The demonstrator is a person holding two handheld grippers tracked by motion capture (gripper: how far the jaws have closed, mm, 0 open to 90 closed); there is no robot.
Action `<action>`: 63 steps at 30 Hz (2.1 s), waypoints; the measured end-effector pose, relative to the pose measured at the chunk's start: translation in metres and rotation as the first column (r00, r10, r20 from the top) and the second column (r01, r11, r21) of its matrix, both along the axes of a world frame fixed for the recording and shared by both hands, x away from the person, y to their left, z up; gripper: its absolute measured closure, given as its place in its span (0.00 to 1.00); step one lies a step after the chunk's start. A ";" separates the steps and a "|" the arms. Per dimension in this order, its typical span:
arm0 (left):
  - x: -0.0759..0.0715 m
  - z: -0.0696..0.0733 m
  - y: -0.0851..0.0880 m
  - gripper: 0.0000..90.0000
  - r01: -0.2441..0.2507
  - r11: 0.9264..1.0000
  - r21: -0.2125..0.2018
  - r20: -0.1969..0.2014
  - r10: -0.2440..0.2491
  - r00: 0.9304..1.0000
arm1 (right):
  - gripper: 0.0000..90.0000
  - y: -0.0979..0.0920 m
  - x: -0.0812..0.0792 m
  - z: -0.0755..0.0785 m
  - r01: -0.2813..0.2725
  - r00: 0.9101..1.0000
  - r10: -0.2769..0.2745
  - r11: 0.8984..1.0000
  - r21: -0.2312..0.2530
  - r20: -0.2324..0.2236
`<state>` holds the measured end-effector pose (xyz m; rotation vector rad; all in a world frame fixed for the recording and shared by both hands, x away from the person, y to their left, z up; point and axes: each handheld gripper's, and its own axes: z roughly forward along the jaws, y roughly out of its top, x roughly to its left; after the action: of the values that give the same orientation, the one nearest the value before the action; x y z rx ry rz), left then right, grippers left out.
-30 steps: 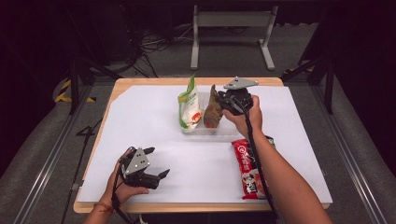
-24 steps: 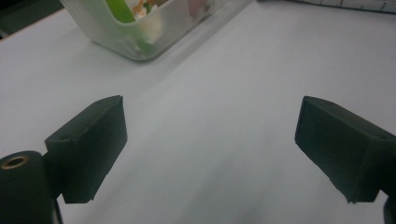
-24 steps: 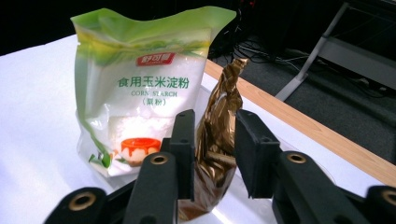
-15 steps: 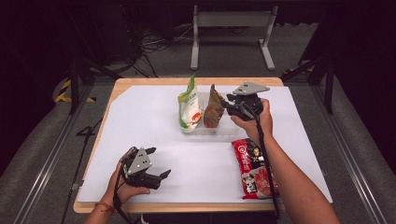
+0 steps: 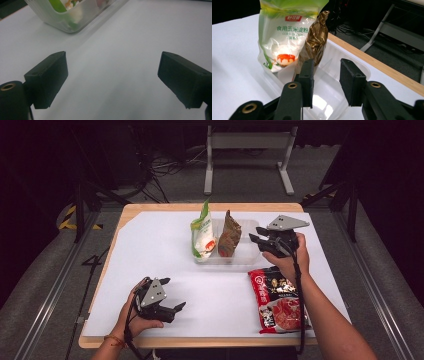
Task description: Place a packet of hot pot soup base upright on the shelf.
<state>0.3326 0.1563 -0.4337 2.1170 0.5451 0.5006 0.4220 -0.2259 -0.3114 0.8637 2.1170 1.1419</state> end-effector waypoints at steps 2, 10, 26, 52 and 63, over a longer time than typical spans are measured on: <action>0.001 0.000 0.000 0.11 0.002 1.000 -0.001 0.000 -0.002 1.000 | 0.71 -0.004 -0.004 0.000 -0.005 1.000 0.005 1.000 -0.013 0.004; 0.001 0.000 -0.001 0.12 0.003 1.000 0.003 -0.001 -0.003 1.000 | 0.69 -0.029 -0.022 -0.005 -0.030 0.999 0.030 0.999 -0.029 -0.012; 0.001 0.000 -0.003 0.12 0.005 1.000 0.004 -0.004 -0.005 1.000 | 0.67 -0.085 -0.059 -0.050 -0.044 0.992 0.037 0.997 -0.064 -0.118; 0.001 0.000 -0.006 0.12 0.008 1.000 0.017 -0.008 -0.007 1.000 | 0.63 -0.147 -0.119 -0.105 -0.097 0.950 0.078 0.994 -0.049 -0.301; 0.000 0.000 -0.008 0.11 0.014 1.000 0.018 -0.007 -0.013 1.000 | 0.66 -0.166 -0.133 -0.109 -0.162 0.914 0.172 0.985 0.058 -0.367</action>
<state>0.3323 0.1486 -0.4339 2.1396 0.5319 0.4923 0.2887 -0.3917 -0.4202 0.9906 2.5308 1.1661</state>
